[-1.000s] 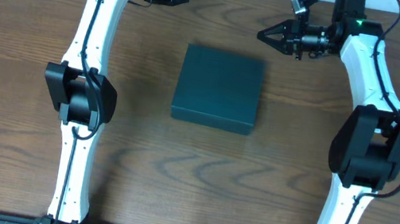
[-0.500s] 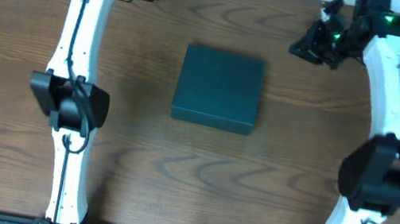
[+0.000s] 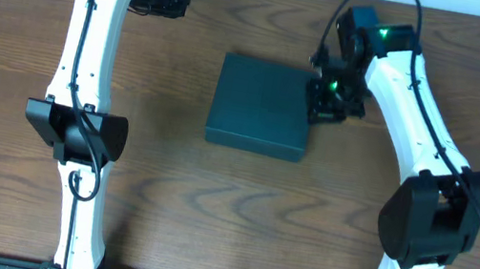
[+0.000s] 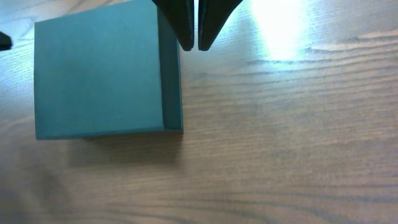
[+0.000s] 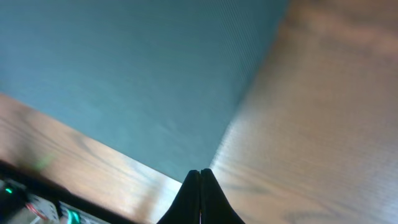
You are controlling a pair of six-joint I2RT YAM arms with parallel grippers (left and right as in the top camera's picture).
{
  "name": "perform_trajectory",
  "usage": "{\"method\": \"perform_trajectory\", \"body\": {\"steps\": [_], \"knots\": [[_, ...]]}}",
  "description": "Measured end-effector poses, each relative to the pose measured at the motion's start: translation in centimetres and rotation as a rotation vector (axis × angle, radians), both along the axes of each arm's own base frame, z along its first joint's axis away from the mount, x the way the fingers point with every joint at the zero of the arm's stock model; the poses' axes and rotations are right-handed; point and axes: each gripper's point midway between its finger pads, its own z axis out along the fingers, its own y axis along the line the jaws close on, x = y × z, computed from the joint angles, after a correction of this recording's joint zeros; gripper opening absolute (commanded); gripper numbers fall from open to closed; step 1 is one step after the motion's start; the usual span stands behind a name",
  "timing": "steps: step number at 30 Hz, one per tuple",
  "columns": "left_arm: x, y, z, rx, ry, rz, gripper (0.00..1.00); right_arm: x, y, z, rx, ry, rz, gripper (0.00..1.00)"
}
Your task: Pack container
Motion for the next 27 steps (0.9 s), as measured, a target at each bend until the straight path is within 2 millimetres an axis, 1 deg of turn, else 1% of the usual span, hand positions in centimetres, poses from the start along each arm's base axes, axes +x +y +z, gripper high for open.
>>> {"method": "perform_trajectory", "body": {"steps": [2,6,11,15,16,19,21,23,25,26,27], "knots": [[-0.4,0.0,-0.1,0.002,0.016,0.0,0.06,-1.0,-0.2,-1.3,-0.009,0.041,0.015,0.02],[-1.0,0.1,-0.3,0.005,0.043,0.0,0.06,-1.7,0.1,-3.1,0.009,0.053,0.037,0.02],[-1.5,0.2,-0.5,0.007,0.064,0.0,0.06,-1.7,0.1,-3.4,0.009,0.053,0.044,0.02],[-1.6,0.2,-0.5,0.007,0.07,0.0,0.06,-2.2,-0.3,-2.7,-0.02,0.04,0.053,0.02],[-1.6,0.2,-0.5,0.008,0.071,0.0,0.06,-2.5,-0.6,-2.1,-0.028,0.028,0.053,0.02],[-1.7,0.2,-0.4,0.002,0.071,0.0,0.06,-2.4,-1.3,1.6,-0.031,-0.09,0.045,0.02],[-2.0,-0.1,-0.1,-0.017,0.07,-0.016,0.06,-2.8,-2.1,5.5,-0.028,-0.213,0.024,0.02],[-2.7,-0.4,0.9,-0.036,0.059,-0.033,0.06,-4.0,-3.0,8.8,-0.018,-0.334,-0.003,0.01],[-3.8,-0.4,2.6,-0.045,0.037,-0.04,0.06,-5.4,-3.7,10.1,-0.004,-0.419,-0.029,0.02],[-4.6,-0.5,3.6,-0.048,0.023,-0.046,0.06,-6.2,-4.0,10.1,0.001,-0.44,-0.043,0.02],[-6.0,-0.5,5.2,-0.055,-0.001,-0.058,0.06,-7.6,-4.4,9.6,0.003,-0.459,-0.062,0.02]]}}
